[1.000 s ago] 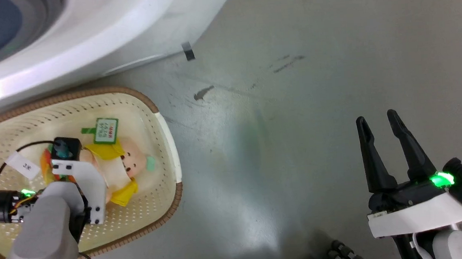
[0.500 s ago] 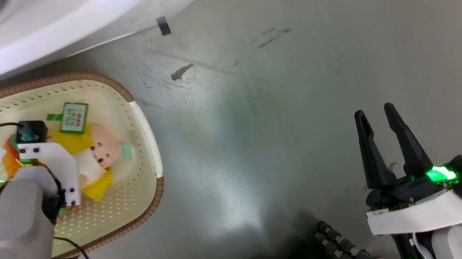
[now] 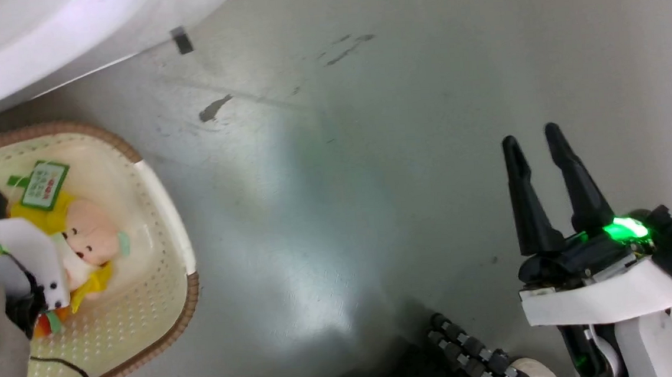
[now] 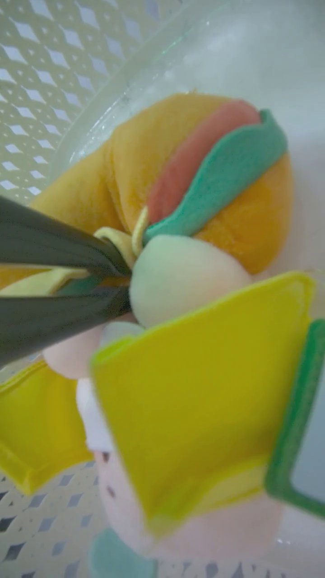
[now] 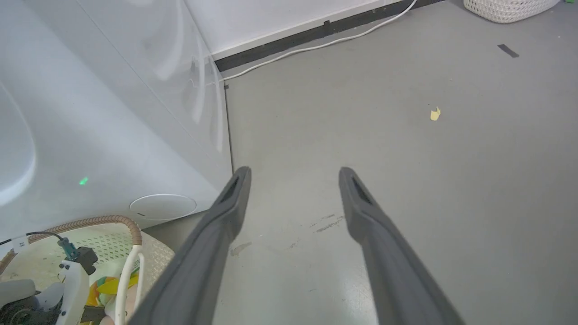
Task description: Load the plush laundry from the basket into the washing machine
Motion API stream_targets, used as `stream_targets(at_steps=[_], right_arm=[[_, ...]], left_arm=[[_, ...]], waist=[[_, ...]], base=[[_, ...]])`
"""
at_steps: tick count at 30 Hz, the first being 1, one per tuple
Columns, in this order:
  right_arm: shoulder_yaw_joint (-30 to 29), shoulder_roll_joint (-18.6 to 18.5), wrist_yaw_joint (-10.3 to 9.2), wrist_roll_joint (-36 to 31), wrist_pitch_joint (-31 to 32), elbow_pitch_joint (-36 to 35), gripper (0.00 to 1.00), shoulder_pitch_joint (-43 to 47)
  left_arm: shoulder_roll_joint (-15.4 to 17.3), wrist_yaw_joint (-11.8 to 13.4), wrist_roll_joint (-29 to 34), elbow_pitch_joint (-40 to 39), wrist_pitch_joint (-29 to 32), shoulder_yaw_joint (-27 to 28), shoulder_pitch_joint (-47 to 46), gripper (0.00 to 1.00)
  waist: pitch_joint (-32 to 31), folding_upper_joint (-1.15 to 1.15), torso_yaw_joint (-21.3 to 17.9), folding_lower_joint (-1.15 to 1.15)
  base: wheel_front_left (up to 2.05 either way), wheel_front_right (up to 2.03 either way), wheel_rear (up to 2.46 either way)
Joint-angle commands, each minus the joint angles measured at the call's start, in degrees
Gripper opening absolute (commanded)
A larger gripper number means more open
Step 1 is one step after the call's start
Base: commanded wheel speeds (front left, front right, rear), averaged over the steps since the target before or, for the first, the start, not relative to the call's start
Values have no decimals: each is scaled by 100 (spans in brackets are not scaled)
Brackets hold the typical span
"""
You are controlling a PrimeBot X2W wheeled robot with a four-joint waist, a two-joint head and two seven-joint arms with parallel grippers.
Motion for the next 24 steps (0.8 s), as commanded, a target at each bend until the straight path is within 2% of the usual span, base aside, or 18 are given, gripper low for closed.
stream_targets(at_steps=[1,7,19,24], right_arm=[[-4,-3,-4,21,-45,50,100,-100],[-463,-3,-4,-291,-45,251,100,68],[-800,-3,-4,-1034,-45,399,100,557],[-879,-3,-4,-1272,-45,429,100,814]], left_arm=[[30,64,-92,239,-127,22,153,0],[-384,153,-550,283,-1034,409,495,0],[-1156,-451,-817,489,-2844,438,1232,0],[-1394,-648,-778,349,-3339,317,1535,0]], waist=[[-237,-1,-42,1],[-1066,-1,343,1],[-2785,-1,1322,1],[-3416,-1,1727,1]], base=[[0,0,0],[0,0,0],[0,0,0],[0,0,0]])
